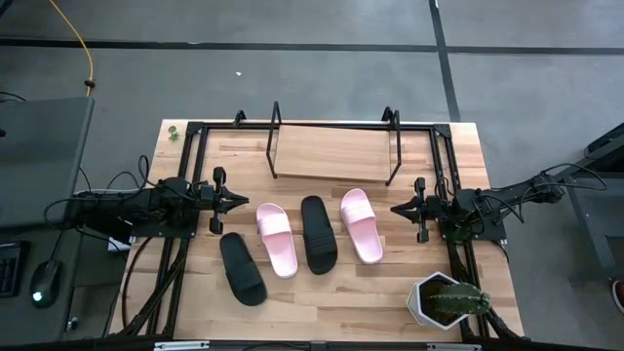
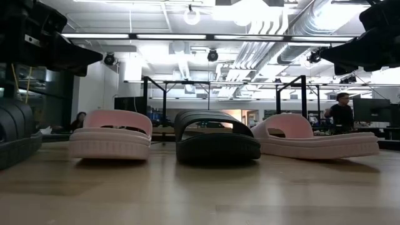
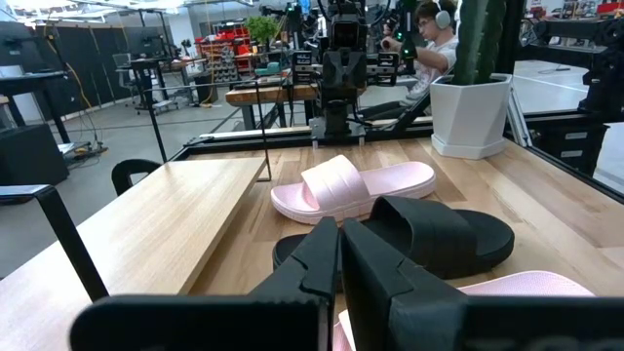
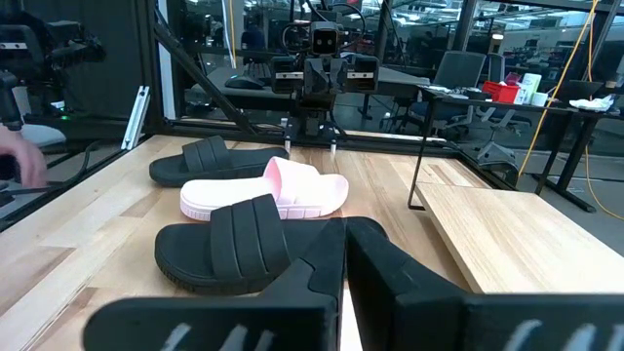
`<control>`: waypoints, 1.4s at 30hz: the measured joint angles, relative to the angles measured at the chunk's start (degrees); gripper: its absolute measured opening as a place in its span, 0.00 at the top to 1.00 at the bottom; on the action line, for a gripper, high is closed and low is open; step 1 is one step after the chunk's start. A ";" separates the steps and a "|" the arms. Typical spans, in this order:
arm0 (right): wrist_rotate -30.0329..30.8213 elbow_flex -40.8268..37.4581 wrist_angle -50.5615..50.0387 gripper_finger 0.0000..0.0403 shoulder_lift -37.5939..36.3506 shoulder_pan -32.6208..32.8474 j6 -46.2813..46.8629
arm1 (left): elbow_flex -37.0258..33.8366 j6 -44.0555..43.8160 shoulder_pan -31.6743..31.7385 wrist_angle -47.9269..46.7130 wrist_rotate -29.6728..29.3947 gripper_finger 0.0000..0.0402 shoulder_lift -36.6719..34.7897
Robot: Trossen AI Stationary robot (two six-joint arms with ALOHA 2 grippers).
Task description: Pick and place slides into the shelf
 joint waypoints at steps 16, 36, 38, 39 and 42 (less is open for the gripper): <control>0.00 0.00 0.00 0.99 -0.02 0.00 0.00 | 0.01 2.97 0.00 0.07 -0.38 0.98 -0.03; 0.02 0.00 0.00 0.99 0.00 -0.02 -13.03 | -0.01 -2.93 -0.02 0.06 -0.38 0.98 -0.01; 0.02 0.00 0.00 0.99 -0.02 -0.02 -14.68 | -0.01 -5.29 0.00 0.06 -0.38 0.98 -0.01; 0.02 -0.02 0.00 0.99 0.00 -0.02 -15.01 | 0.00 -6.42 -0.02 0.06 -0.38 0.98 -0.01; 0.02 0.00 0.00 0.99 -0.01 -0.02 -15.14 | 0.00 -7.63 -0.01 0.10 -0.38 0.98 -0.01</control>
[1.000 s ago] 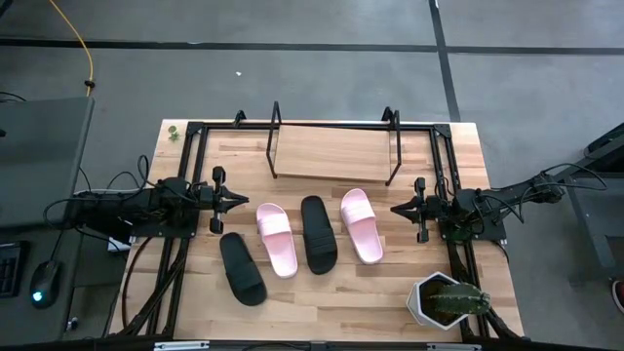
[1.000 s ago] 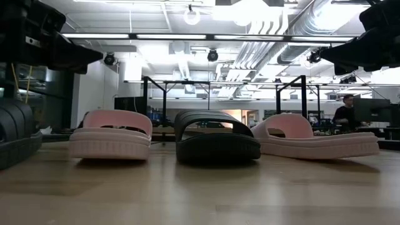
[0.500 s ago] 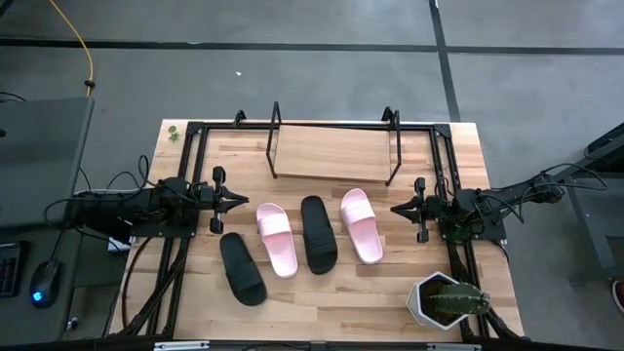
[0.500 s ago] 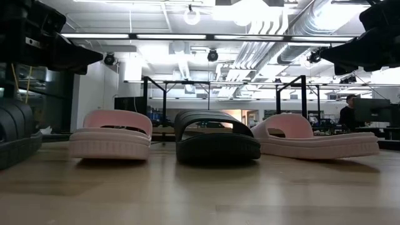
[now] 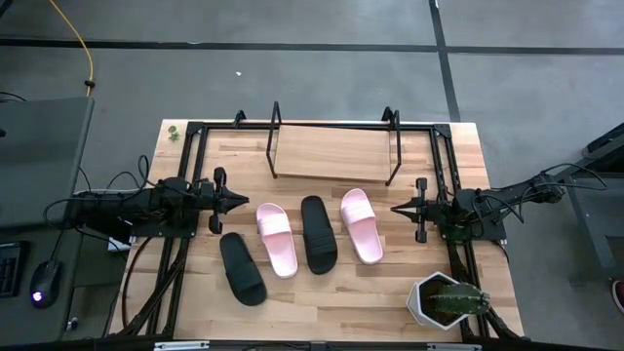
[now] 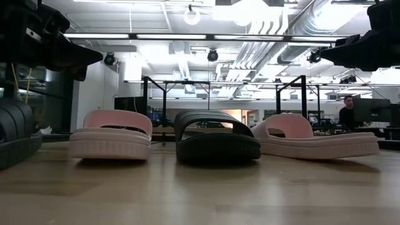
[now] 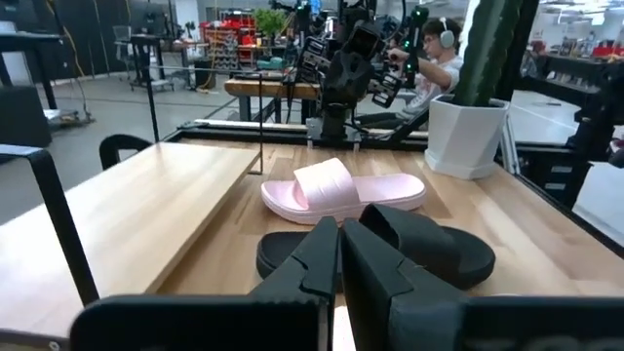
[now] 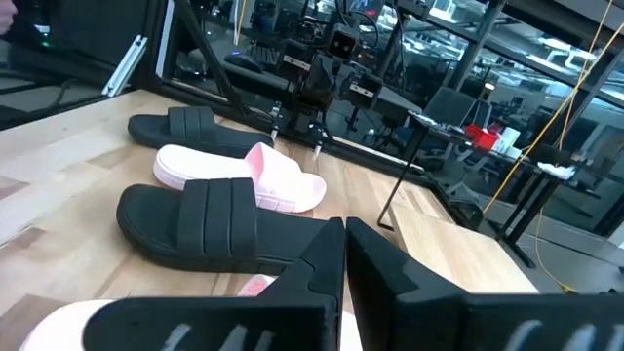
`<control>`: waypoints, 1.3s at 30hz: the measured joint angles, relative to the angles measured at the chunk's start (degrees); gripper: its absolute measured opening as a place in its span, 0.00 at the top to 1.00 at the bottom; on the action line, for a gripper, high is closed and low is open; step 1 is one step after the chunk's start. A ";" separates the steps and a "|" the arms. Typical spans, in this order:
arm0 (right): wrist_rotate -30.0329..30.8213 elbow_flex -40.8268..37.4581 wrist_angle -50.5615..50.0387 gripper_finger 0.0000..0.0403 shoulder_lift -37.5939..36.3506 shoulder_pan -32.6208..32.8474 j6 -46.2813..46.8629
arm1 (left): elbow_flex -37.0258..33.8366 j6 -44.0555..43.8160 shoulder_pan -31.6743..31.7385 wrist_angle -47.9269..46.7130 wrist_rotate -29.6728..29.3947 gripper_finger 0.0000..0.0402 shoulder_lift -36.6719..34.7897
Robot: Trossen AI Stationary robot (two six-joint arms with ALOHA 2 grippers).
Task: Pick and place slides into the shelf
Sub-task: Put the left pink slide on the shelf
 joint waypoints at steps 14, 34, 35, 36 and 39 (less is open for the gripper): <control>-3.90 0.00 -0.22 0.99 -0.01 -0.02 18.39 | -0.01 15.10 0.01 7.09 -3.41 0.98 0.04; -4.79 0.00 -0.09 0.99 0.01 -0.07 24.33 | -0.01 10.70 0.04 11.59 -8.42 0.98 0.02; -4.76 -0.01 0.16 0.99 0.00 -0.07 24.95 | 0.01 10.67 0.04 11.47 -8.56 0.98 0.02; -4.76 -0.01 0.37 0.99 0.01 -0.07 25.42 | 0.28 10.69 0.04 10.84 -8.57 0.98 0.03; -5.24 -0.01 1.16 0.99 0.00 -0.07 25.45 | 2.63 10.73 0.04 8.59 -8.64 0.98 0.04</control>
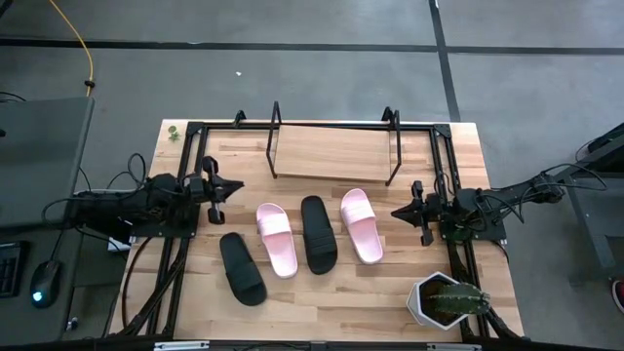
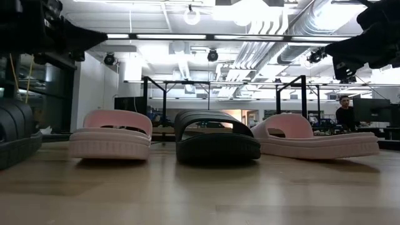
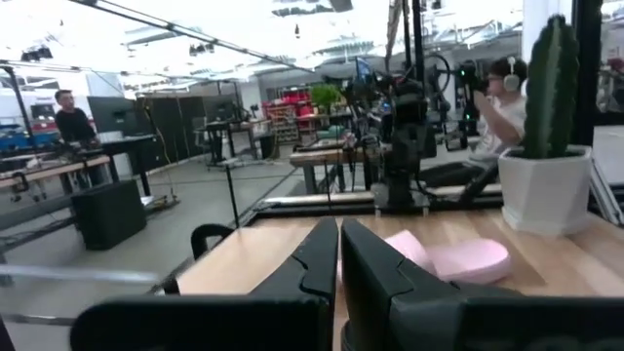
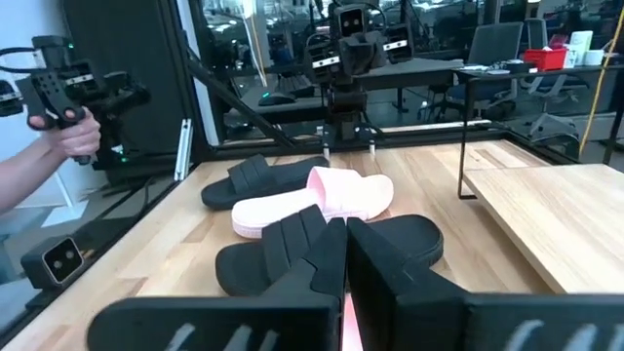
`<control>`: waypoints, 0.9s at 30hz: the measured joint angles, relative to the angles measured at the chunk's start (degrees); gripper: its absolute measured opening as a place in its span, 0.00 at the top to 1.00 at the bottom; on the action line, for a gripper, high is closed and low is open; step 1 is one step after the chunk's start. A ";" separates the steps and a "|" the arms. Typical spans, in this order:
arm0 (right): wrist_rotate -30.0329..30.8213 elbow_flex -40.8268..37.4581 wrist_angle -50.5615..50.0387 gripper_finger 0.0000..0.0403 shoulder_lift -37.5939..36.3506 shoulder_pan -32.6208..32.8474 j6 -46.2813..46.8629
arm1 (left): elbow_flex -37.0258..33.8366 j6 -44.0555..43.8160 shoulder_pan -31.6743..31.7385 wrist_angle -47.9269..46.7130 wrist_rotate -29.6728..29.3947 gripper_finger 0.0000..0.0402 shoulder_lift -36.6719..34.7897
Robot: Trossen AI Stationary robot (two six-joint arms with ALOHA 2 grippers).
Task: Pick and place slides into the shelf
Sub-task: Put the left pink slide on the shelf
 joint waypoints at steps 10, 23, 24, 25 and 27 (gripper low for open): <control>-0.49 4.46 0.15 0.99 0.03 0.00 -4.43 | 13.20 -9.22 -0.02 -8.75 -4.46 0.98 0.03; -1.02 16.58 0.07 0.99 3.38 0.00 -8.84 | 15.26 -10.76 -0.02 -11.80 0.00 0.98 1.07; -1.37 17.45 0.11 0.99 3.63 0.00 -8.57 | 15.26 -10.75 -0.02 -11.80 0.00 0.98 1.07; -2.46 18.26 0.13 0.99 3.85 -0.02 -8.51 | 15.26 -10.75 -0.02 -11.77 0.02 0.98 1.07; -5.51 19.46 -0.22 0.99 3.86 -0.02 -9.48 | 15.26 -10.75 -0.02 -11.67 0.08 0.98 1.07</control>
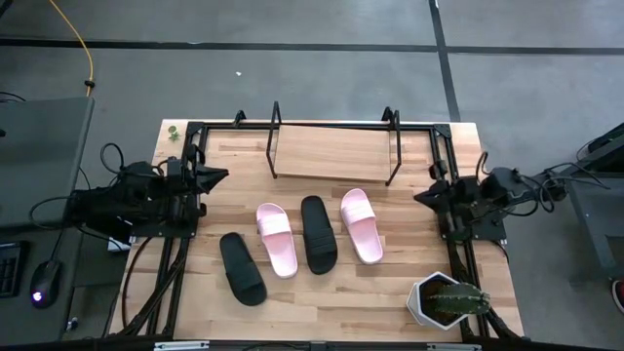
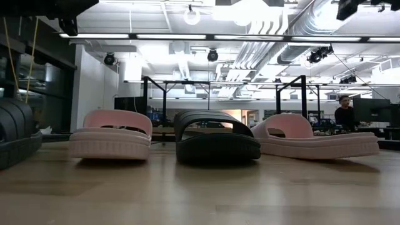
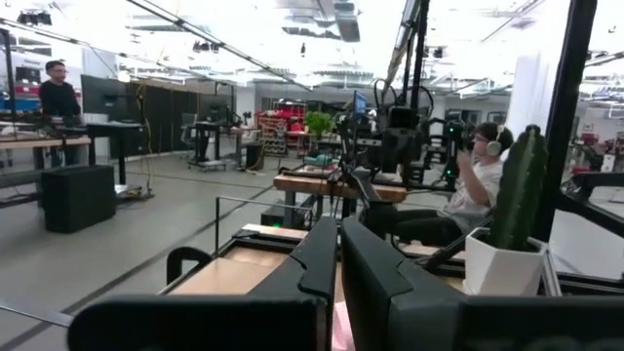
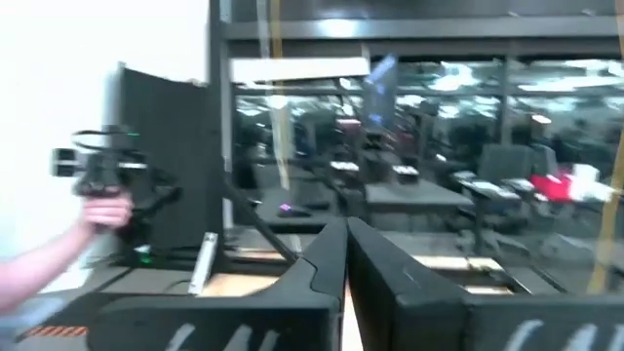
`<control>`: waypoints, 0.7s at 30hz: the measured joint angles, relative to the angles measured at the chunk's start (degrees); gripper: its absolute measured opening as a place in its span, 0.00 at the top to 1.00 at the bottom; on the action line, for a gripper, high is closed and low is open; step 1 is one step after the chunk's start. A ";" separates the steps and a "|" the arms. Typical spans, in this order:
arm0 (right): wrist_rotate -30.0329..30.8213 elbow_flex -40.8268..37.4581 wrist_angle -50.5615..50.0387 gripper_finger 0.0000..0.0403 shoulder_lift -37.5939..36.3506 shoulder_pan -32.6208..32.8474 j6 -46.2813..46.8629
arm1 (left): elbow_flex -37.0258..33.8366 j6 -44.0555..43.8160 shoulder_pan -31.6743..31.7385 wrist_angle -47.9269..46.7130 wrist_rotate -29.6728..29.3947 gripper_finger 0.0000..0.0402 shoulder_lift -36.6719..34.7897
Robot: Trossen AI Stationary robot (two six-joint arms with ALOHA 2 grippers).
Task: Pick and place slides into the shelf
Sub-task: Put the left pink slide on the shelf
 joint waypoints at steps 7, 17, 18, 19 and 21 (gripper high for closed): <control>-11.03 1.82 0.44 0.99 -0.05 0.01 -10.74 | 0.00 4.71 0.00 4.66 6.18 0.98 0.00; 3.44 2.45 13.05 0.99 -0.05 0.02 -7.13 | 0.00 1.47 -0.02 9.05 9.88 0.98 0.00; 4.90 2.45 13.92 0.99 -0.05 0.01 -7.34 | 0.00 1.46 -0.02 9.12 9.88 0.98 0.00; 6.21 2.45 14.48 0.99 -0.05 0.01 -8.29 | 0.00 1.46 -0.02 9.20 9.88 0.98 0.00; 8.87 2.45 14.45 0.99 -0.07 0.00 -9.32 | 0.00 1.46 -0.02 9.25 9.88 0.98 0.00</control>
